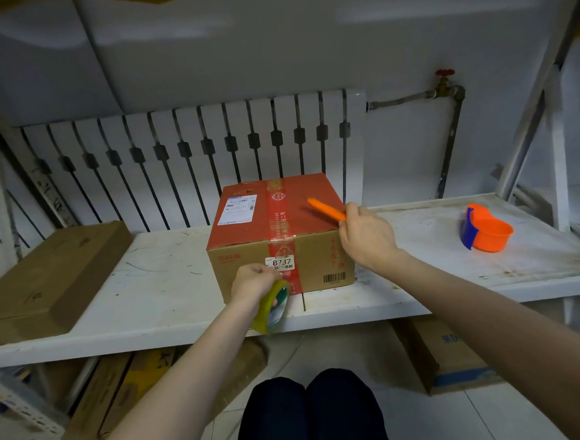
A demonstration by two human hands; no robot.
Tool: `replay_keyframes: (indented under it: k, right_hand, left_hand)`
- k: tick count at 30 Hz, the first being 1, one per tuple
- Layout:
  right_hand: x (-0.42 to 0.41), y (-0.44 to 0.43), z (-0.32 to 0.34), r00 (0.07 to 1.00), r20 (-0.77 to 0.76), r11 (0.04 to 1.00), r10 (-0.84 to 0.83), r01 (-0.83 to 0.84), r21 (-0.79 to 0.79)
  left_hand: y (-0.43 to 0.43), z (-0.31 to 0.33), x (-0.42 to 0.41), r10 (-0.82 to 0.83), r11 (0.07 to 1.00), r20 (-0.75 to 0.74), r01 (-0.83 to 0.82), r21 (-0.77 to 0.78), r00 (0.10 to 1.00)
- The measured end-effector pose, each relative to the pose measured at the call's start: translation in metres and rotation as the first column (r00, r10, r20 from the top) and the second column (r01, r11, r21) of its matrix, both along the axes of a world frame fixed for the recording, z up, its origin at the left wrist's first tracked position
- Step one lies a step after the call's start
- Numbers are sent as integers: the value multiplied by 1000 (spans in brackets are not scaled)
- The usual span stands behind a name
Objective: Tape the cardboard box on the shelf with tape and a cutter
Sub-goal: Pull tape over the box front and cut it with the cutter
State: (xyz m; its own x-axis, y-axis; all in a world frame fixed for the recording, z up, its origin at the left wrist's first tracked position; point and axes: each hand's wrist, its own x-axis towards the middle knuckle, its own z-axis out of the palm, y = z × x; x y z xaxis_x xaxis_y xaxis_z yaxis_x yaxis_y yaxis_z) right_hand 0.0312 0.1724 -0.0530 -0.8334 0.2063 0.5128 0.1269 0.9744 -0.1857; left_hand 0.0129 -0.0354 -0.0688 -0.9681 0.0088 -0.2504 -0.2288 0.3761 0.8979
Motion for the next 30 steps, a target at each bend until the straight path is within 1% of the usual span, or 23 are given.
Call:
replay_keyframes:
  k: [3, 6, 10, 13, 16, 18, 21, 24, 27, 30]
  right_hand:
    - [-7, -3, 4, 1000, -17, 999, -11, 10, -32]
    - [-13, -4, 6, 999, -20, 998, -30, 29, -47]
    - [-18, -3, 7, 999, -25, 996, -28, 26, -80]
    - [-21, -2, 7, 999, -34, 995, -24, 20, -98]
    - [-23, 0, 7, 999, -24, 990, -26, 22, -143]
    - [-24, 1, 7, 999, -18, 986, -44, 40, -160]
    - [-26, 4, 5, 998, -15, 988, -65, 63, -141]
    - [-28, 3, 2, 997, -24, 991, -70, 67, -117]
    - [-28, -1, -1, 997, -32, 996, -70, 68, -50]
    - [-28, -2, -3, 996, -51, 996, -71, 67, -62]
  left_hand:
    - [-1, 29, -1, -81, 997, -76, 80, -21, 994]
    - [-1, 63, -3, -117, 993, -184, 113, -33, 976]
    - [1, 102, -10, -163, 987, -398, 145, -75, 903]
    - [5, 113, -19, -203, 968, -546, 81, -238, 813]
    - [7, 107, -36, -259, 913, -621, -21, -407, 740]
    - [4, 97, -50, -313, 859, -631, -72, -507, 709]
    - [-2, 81, -70, -370, 781, -600, -112, -614, 710]
    - [-5, 71, -84, -401, 734, -600, -149, -663, 692]
    - [-7, 64, -97, -447, 682, -586, -166, -712, 676]
    - [-13, 54, -105, -520, 608, -533, -149, -779, 667]
